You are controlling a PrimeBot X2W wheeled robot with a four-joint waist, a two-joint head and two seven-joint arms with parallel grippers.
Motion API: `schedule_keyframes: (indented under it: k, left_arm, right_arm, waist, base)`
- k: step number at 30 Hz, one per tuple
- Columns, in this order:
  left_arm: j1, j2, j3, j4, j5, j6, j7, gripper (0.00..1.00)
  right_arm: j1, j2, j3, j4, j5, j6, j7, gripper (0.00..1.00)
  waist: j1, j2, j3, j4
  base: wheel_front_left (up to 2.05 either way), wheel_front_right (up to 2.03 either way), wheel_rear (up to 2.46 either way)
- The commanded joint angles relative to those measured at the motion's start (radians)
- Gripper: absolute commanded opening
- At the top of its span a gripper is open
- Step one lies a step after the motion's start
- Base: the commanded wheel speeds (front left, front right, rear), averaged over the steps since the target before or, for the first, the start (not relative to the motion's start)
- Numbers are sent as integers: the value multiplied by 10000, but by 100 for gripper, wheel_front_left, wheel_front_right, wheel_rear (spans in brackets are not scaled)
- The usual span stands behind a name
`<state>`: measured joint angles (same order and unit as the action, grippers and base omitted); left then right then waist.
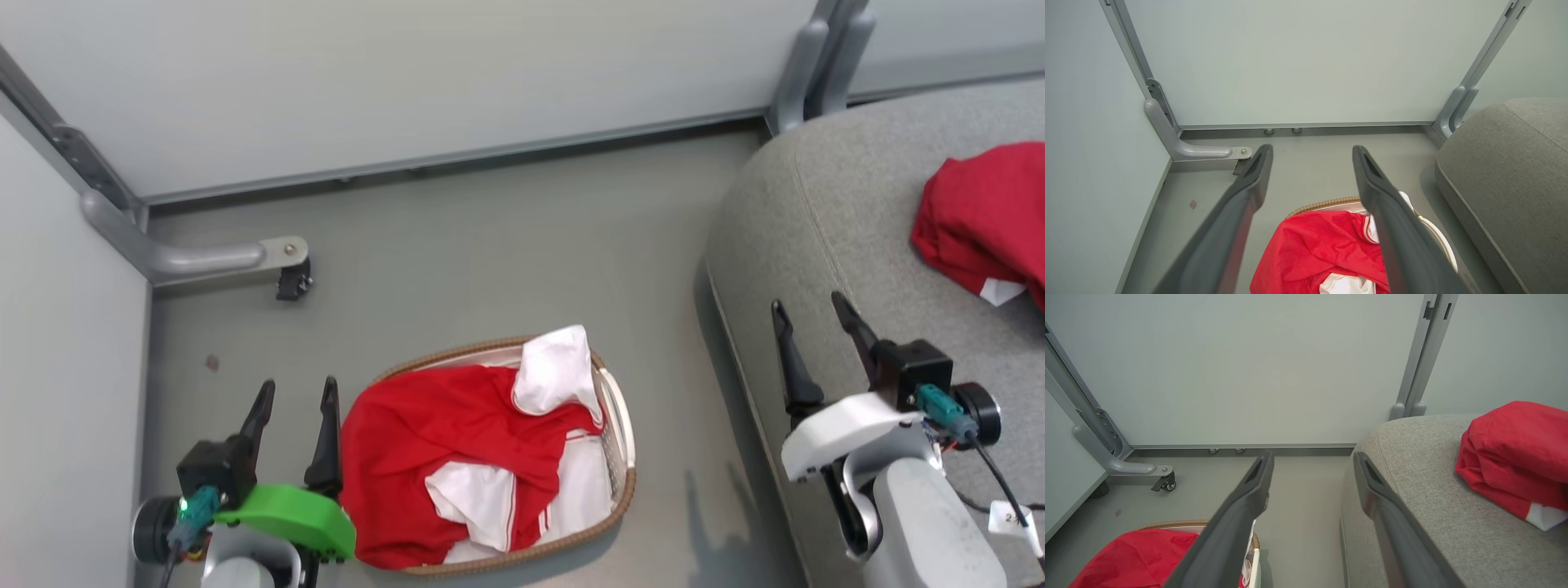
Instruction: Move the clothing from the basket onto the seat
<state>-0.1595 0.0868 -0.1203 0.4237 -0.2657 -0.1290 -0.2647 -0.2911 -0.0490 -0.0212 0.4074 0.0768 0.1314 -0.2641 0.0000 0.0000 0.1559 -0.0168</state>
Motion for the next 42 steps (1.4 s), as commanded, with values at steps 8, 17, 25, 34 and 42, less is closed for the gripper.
schedule_keyframes:
  k: [8,17,25,34,42]
  left_arm:
    - [1259,-244,608,-160,238,-24,6,100]
    - [1880,-339,687,-209,233,-25,6,100]
    - [1120,-345,54,-121,-176,-26,6,100]
    - [-738,106,-1601,507,-862,-26,6,100]
    - [-2374,636,-2799,1190,-1424,-27,6,100]
  right_arm:
    - [985,-38,158,210,158,-14,-5,100]
    - [1402,-38,361,323,190,-14,-5,100]
    - [754,-40,454,-9,176,-14,-4,100]
    - [-510,-38,708,-804,163,-14,-5,100]
    - [-1571,-35,1036,-1546,420,-14,-4,100]
  waist:
    - [0,0,-1074,453]
    - [0,0,-1210,488]
    - [0,0,-277,357]
    - [0,0,1791,-56]
    - [0,0,3499,-608]
  base:
    - [0,0,0]
    - [0,0,0]
    - [0,0,0]
    - [0,0,0]
    - [0,0,0]
